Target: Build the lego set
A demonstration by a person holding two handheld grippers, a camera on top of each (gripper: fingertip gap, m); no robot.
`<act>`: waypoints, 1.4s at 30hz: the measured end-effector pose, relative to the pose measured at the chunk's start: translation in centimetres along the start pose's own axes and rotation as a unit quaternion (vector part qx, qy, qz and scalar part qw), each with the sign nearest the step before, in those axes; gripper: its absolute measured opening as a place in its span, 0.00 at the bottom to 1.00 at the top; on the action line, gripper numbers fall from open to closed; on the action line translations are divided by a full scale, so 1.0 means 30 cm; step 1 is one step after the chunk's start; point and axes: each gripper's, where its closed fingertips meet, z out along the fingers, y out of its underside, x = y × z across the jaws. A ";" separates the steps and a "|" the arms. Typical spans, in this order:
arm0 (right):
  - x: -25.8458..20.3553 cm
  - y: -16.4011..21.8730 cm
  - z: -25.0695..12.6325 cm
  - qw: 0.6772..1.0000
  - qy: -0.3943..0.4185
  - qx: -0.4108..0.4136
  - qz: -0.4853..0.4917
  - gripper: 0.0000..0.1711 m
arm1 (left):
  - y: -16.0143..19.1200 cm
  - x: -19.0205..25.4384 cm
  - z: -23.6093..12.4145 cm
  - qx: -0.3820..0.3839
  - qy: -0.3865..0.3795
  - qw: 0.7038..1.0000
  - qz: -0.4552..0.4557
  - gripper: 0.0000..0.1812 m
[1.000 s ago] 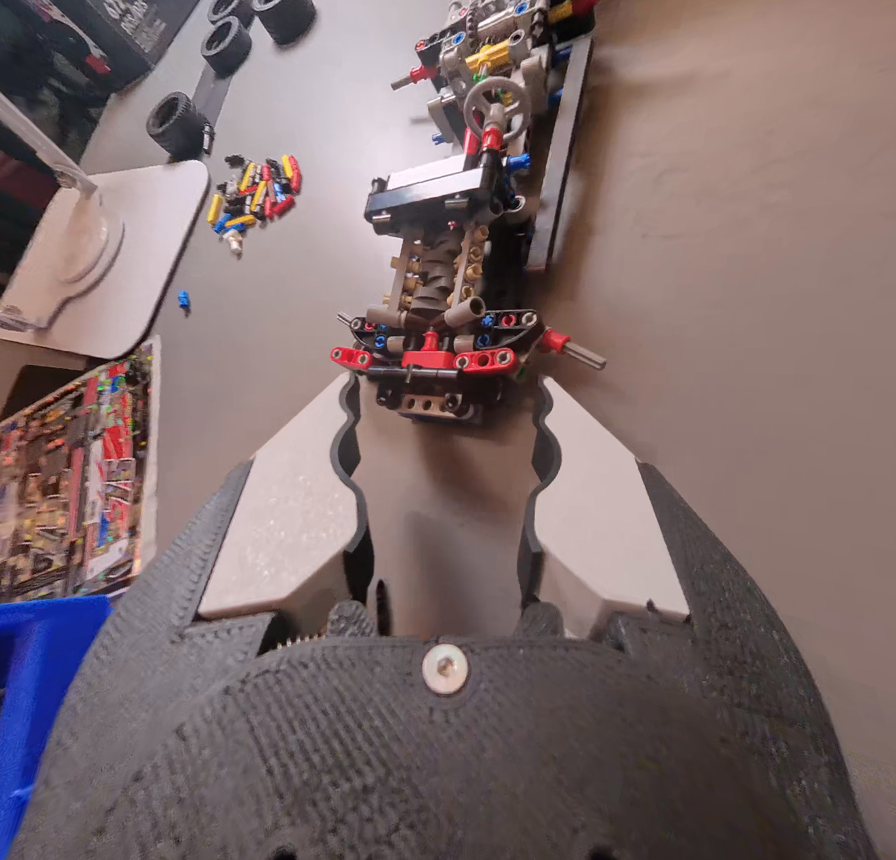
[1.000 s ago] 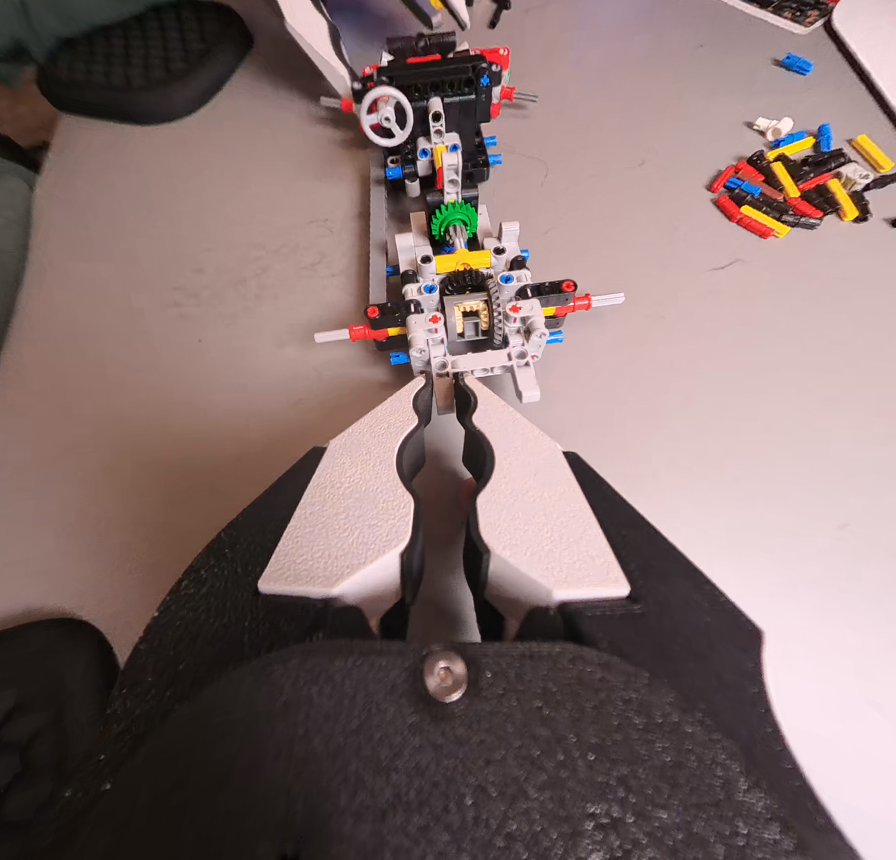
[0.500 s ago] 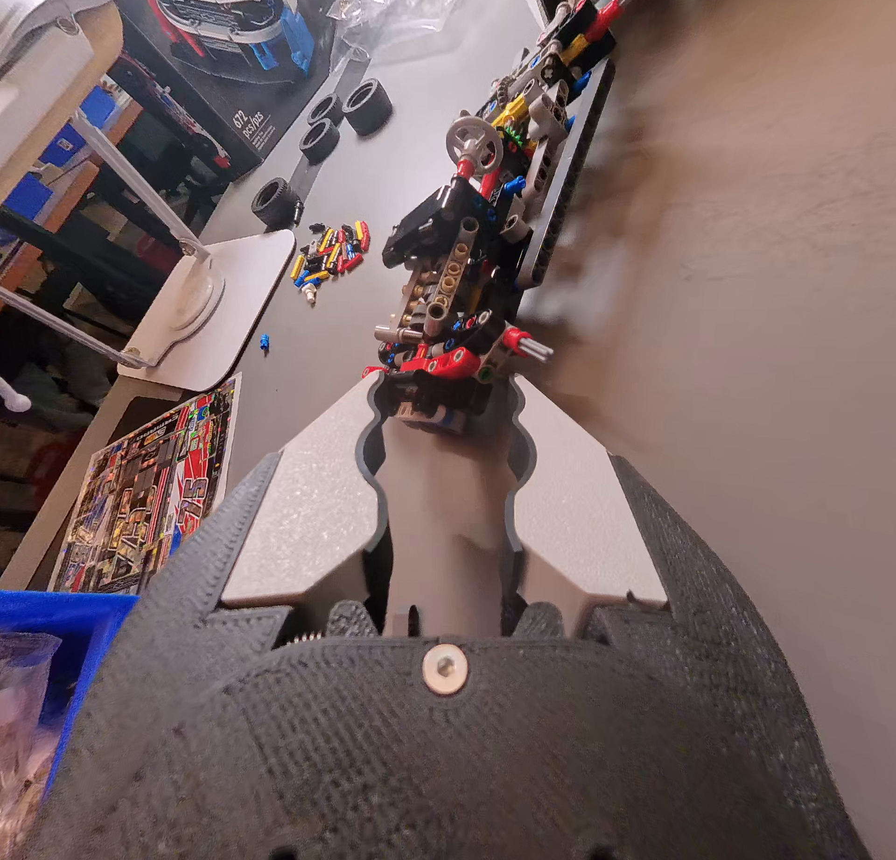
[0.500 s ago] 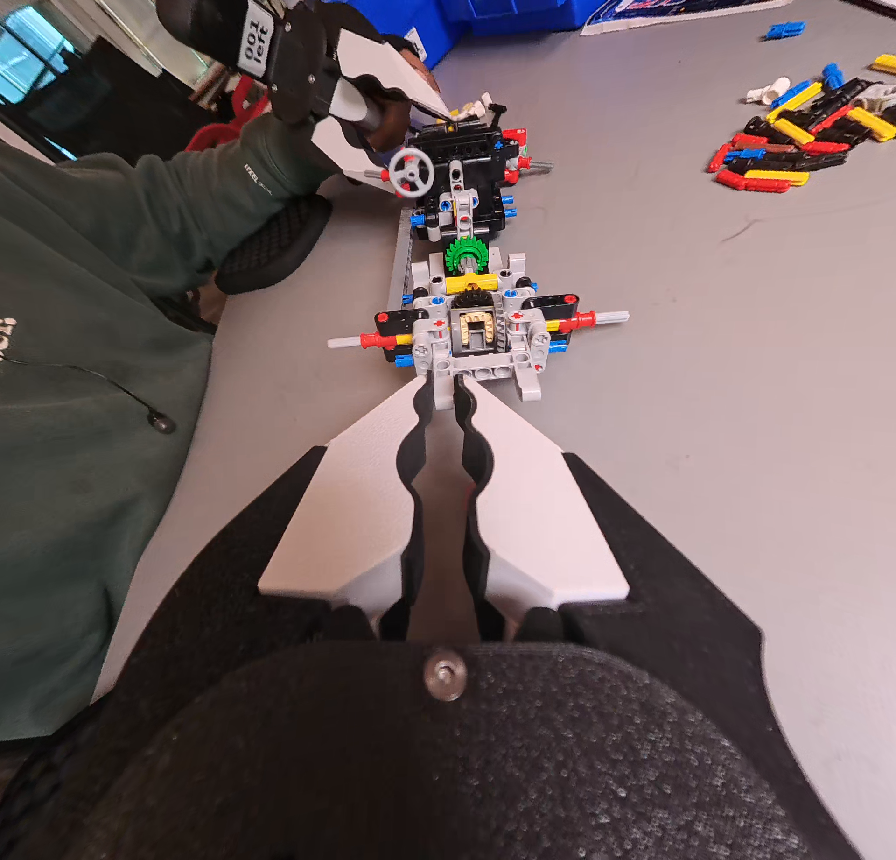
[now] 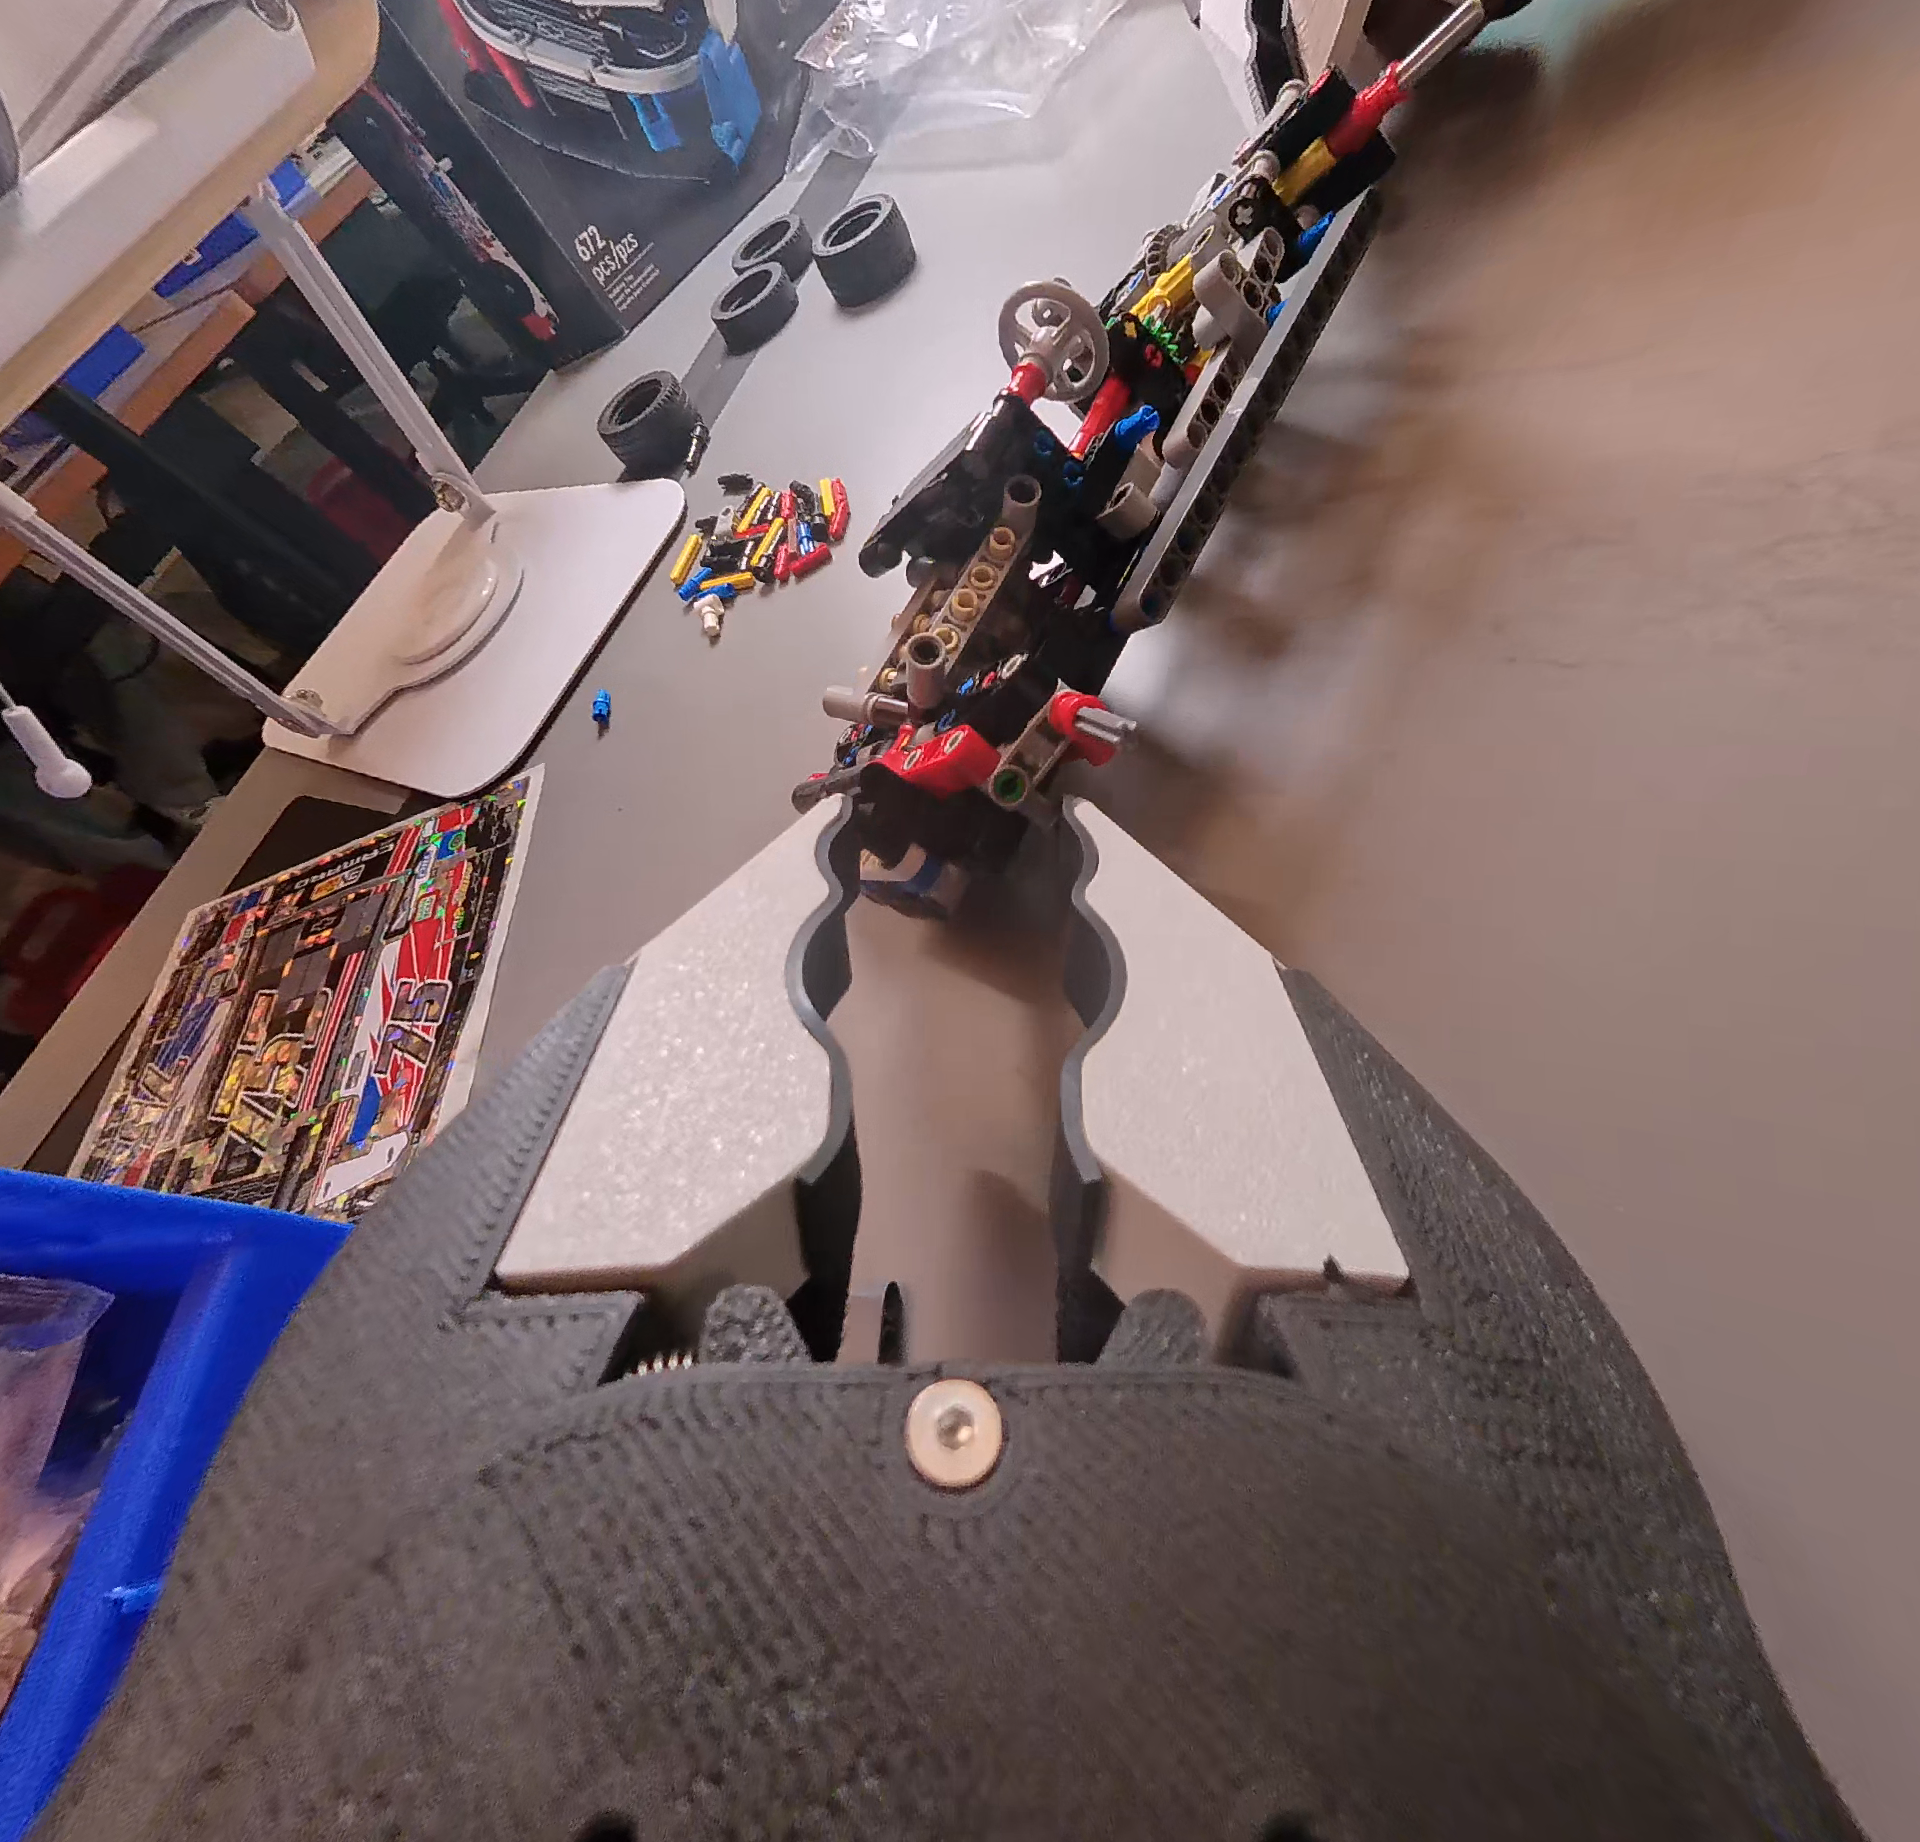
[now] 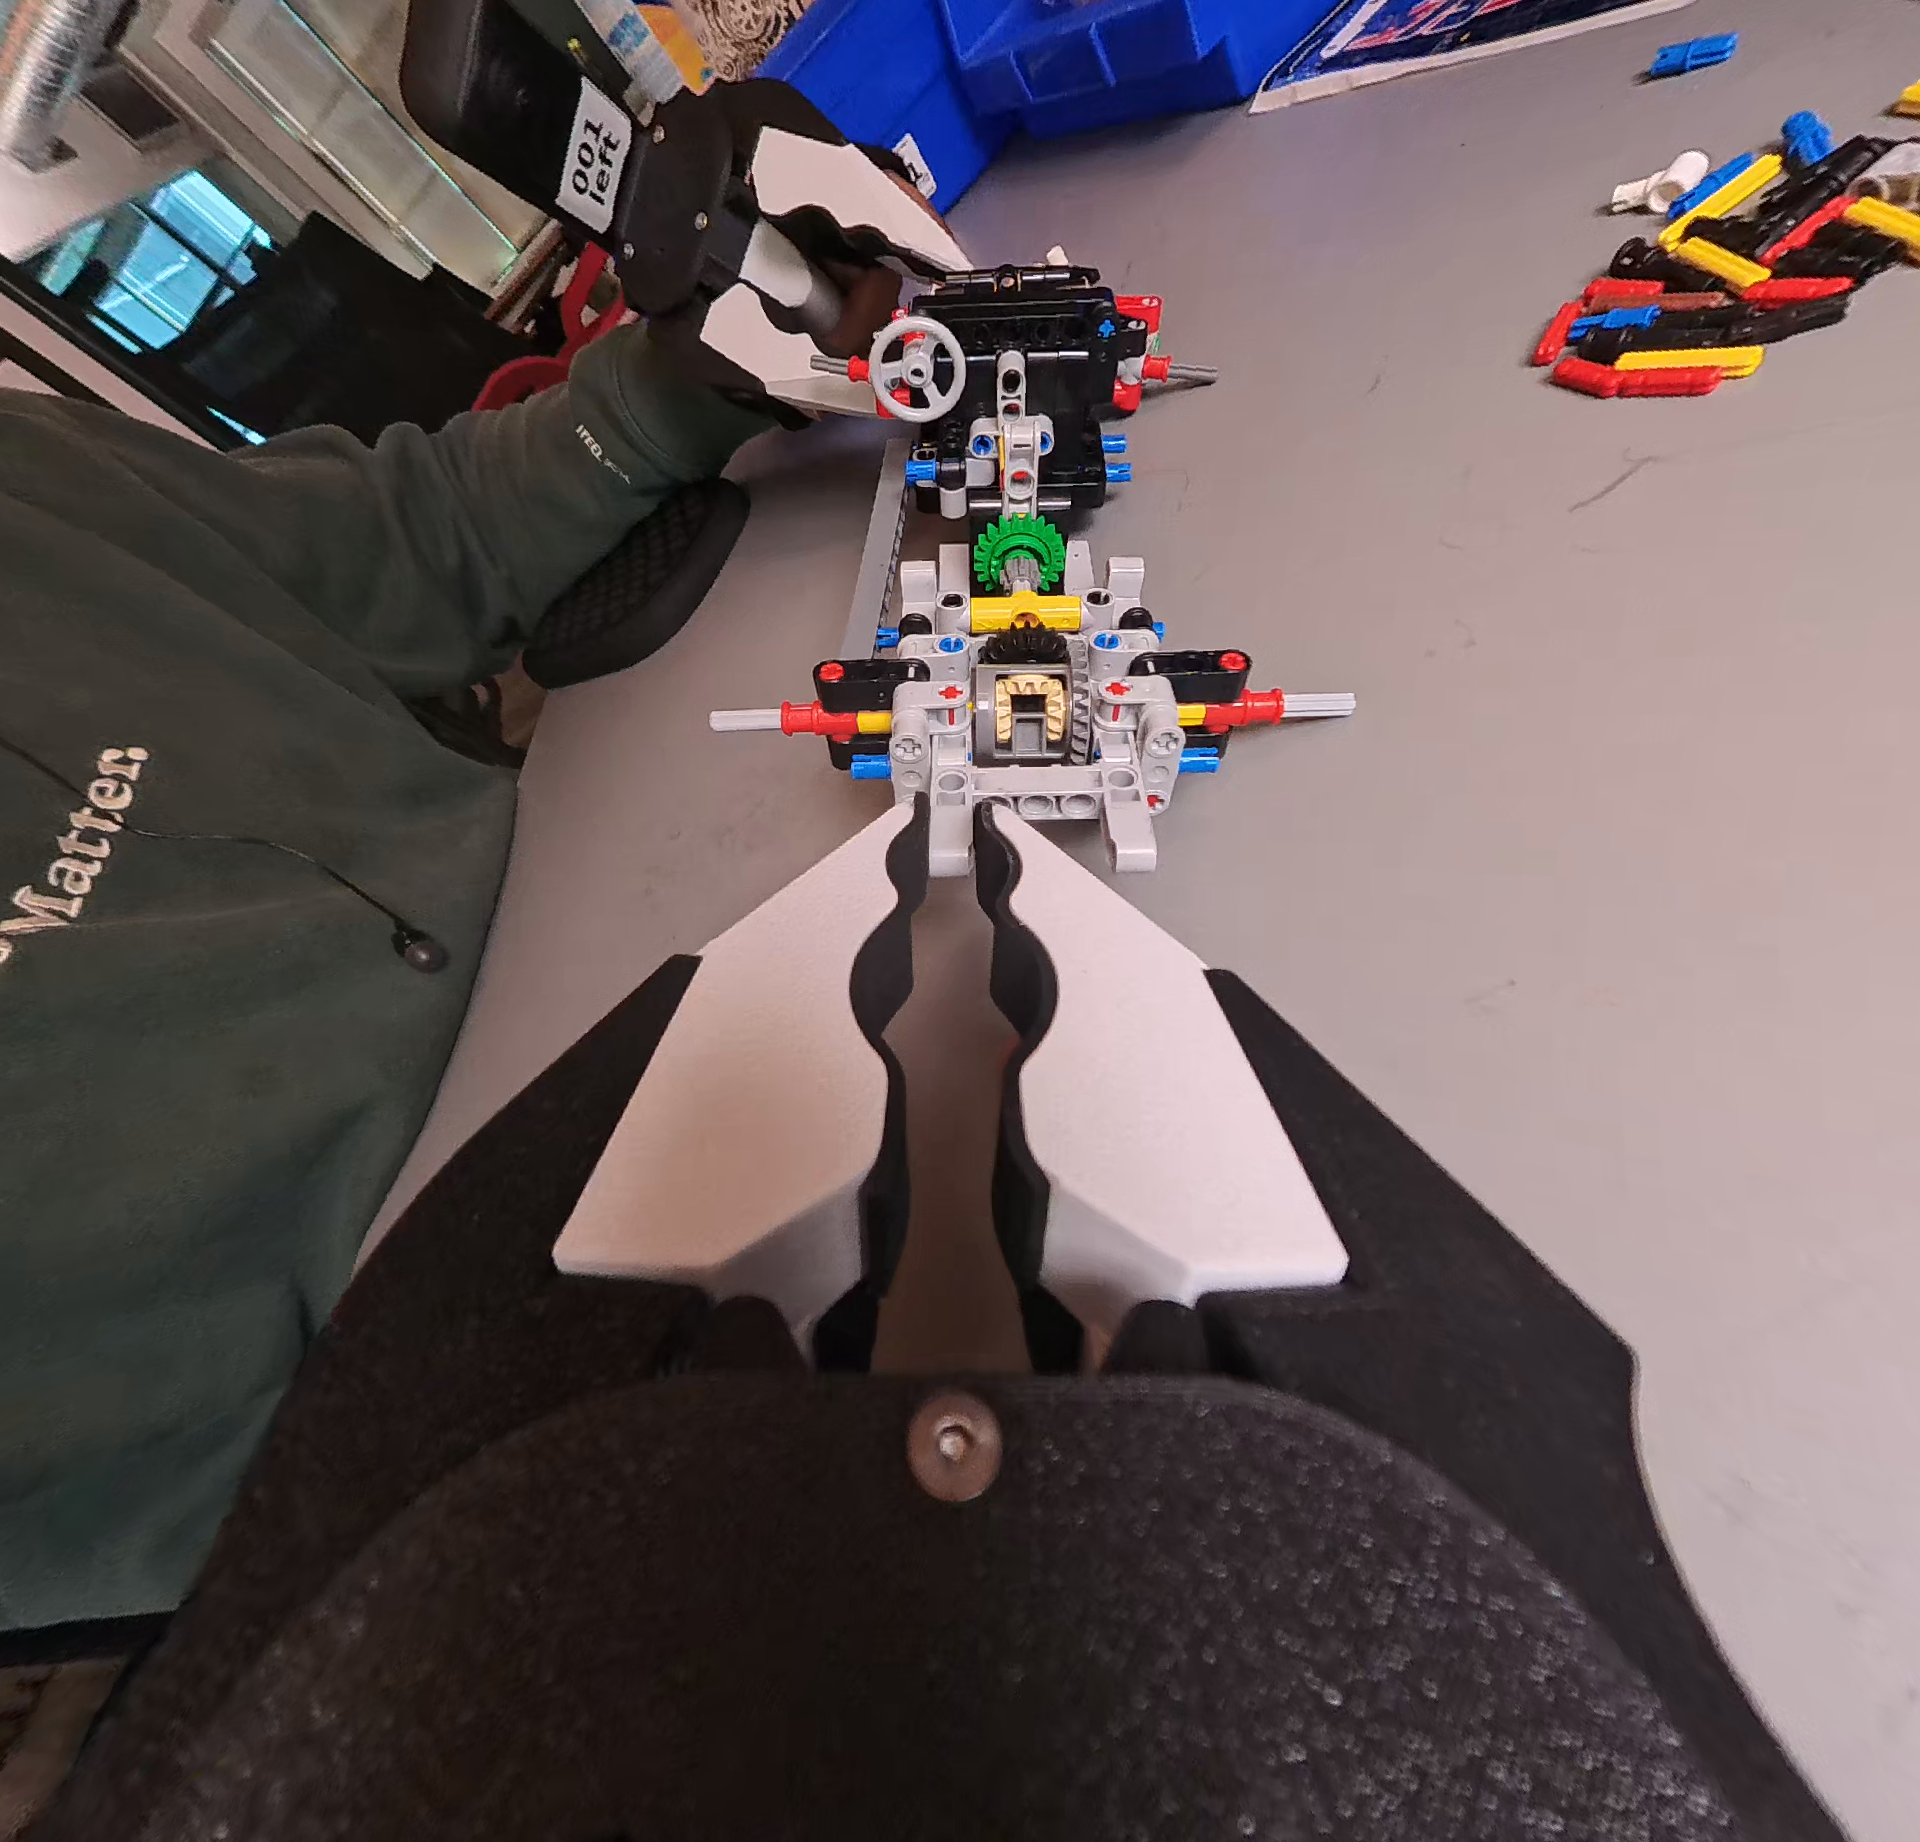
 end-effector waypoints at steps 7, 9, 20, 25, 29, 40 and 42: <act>0.004 -0.013 -0.004 1.000 0.006 0.015 0.006 0.03 | -0.005 -0.006 -0.001 -0.002 -0.013 1.000 -0.012 0.20; 0.010 -0.015 -0.005 1.000 0.013 0.019 0.008 0.03 | -0.006 -0.007 -0.001 -0.004 -0.017 1.000 -0.017 0.19; 0.013 -0.029 -0.016 0.999 0.031 0.040 0.006 0.03 | -0.011 -0.007 0.002 -0.007 -0.030 0.999 -0.040 0.19; 0.017 -0.016 -0.015 0.999 0.033 0.033 0.000 0.03 | -0.012 -0.006 0.005 -0.007 -0.031 0.999 -0.043 0.19; 0.018 -0.010 -0.014 0.999 0.034 0.030 -0.006 0.03 | -0.012 -0.005 0.006 -0.006 -0.031 0.999 -0.044 0.19; 0.035 0.000 -0.007 0.990 0.101 0.004 -0.102 0.05 | -0.012 -0.007 0.005 -0.006 -0.033 0.999 -0.042 0.20; 0.042 0.005 -0.006 0.983 0.126 -0.012 -0.136 0.05 | -0.011 -0.007 0.005 -0.007 -0.033 0.999 -0.042 0.20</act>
